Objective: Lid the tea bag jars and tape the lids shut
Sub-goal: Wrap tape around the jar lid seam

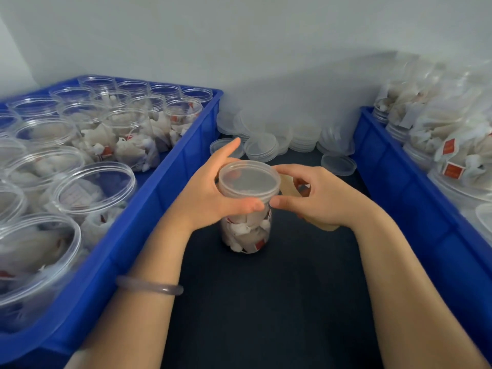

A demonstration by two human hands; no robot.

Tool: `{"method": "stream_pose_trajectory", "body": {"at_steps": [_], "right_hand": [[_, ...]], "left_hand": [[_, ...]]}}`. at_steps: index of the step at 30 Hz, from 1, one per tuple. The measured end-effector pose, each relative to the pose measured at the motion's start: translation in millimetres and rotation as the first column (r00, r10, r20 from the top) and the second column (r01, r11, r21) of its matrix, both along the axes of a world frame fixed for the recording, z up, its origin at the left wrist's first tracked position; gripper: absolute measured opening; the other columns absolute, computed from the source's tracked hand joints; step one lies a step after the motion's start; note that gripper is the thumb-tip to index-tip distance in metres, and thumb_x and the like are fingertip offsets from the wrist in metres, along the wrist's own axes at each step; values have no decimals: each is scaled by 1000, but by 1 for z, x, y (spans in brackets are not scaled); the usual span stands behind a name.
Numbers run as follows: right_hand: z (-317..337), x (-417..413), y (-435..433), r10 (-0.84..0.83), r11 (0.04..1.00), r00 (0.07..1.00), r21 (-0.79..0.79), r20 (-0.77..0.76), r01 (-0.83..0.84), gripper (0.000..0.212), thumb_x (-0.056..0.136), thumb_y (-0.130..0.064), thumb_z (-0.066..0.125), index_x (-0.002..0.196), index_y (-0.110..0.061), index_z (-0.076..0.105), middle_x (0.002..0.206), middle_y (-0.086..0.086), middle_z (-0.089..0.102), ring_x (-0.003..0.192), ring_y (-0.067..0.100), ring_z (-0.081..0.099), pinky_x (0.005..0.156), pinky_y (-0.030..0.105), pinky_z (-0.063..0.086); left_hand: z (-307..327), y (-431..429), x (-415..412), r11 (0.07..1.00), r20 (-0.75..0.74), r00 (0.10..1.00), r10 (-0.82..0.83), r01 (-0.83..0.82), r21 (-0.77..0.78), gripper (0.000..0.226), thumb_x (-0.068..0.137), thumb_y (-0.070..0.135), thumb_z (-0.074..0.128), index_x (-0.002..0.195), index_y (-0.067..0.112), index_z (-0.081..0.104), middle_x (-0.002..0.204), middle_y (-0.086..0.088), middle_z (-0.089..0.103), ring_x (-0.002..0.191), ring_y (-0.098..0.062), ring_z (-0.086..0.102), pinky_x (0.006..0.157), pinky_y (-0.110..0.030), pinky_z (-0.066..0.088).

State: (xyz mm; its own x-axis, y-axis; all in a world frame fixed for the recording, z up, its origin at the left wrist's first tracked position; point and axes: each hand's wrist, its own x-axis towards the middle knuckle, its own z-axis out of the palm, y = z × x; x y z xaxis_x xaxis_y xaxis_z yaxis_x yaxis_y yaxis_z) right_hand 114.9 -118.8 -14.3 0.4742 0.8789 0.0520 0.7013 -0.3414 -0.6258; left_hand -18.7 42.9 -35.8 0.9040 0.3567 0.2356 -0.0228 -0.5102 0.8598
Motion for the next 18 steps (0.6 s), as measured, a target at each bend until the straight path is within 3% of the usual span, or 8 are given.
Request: {"method": "stream_pose_trajectory", "body": {"at_steps": [1, 3, 6, 8, 9, 12, 15, 18], "right_hand": [[-1, -1, 0, -17, 1000, 1000, -1, 13, 17, 57, 73, -58, 64, 128, -51, 49, 118, -3, 63, 101, 18, 60, 89, 41, 51], [-1, -6, 1, -38, 999, 999, 19, 31, 38, 61, 68, -60, 64, 126, -50, 50, 111, -4, 65, 93, 11, 59, 82, 32, 51], [0, -11, 1, -30, 999, 994, 25, 102, 27, 69, 72, -38, 75, 135, -37, 47, 107, -13, 62, 90, -1, 55, 69, 15, 39], [-2, -12, 1, -3, 998, 985, -61, 172, 13, 88, 75, -22, 77, 148, -22, 29, 127, 0, 54, 114, 12, 51, 82, 17, 35], [-4, -14, 2, -10, 993, 976, -113, 216, 35, 95, 76, -17, 75, 151, -20, 18, 132, 6, 50, 119, 21, 48, 89, 23, 36], [-10, -19, 6, -71, 984, 947, -134, 314, 118, 94, 82, -11, 68, 152, -22, 6, 117, 12, 57, 99, 26, 58, 77, 34, 47], [-13, -26, 12, -131, 983, 957, -91, 258, 159, 91, 86, -10, 60, 153, -20, -1, 100, 12, 62, 84, 24, 60, 69, 36, 48], [-16, -33, 15, -197, 961, 945, -137, 261, 239, 87, 89, -9, 51, 151, -8, -10, 113, 22, 60, 74, 21, 59, 59, 28, 43]], "left_hand": [[10, 1, 1, 997, -118, 993, -14, 23, 80, 114, 51, 50, 83, 148, 36, 23, 135, 18, 47, 119, 7, 45, 92, -15, 39], [34, -1, 12, 944, -396, 916, 68, 70, 323, 115, 50, 50, 85, 147, 37, 24, 143, 10, 38, 128, -9, 39, 93, -24, 38], [59, -22, 40, 835, -598, 766, 237, 155, 529, 95, 52, 48, 86, 131, 25, 38, 120, -1, 44, 103, -22, 51, 74, -36, 49], [62, -33, 55, 819, -625, 735, 262, 174, 547, 80, 60, 39, 83, 124, 20, 39, 112, -4, 44, 94, -24, 52, 63, -35, 48], [59, -36, 60, 806, -627, 729, 275, 180, 563, 76, 65, 35, 80, 126, 19, 37, 115, -6, 43, 100, -27, 50, 69, -39, 49], [52, -39, 66, 771, -579, 745, 331, 140, 621, 72, 71, 35, 71, 130, 19, 34, 128, -8, 42, 124, -34, 38, 97, -52, 36], [48, -39, 68, 785, -517, 796, 316, 86, 613, 47, 73, 31, 64, 112, 24, 40, 114, 0, 50, 116, -29, 43, 94, -53, 31], [45, -32, 65, 831, -481, 828, 289, 33, 556, 33, 71, 28, 60, 100, 31, 43, 109, 5, 52, 108, -24, 44, 90, -51, 33]]}}
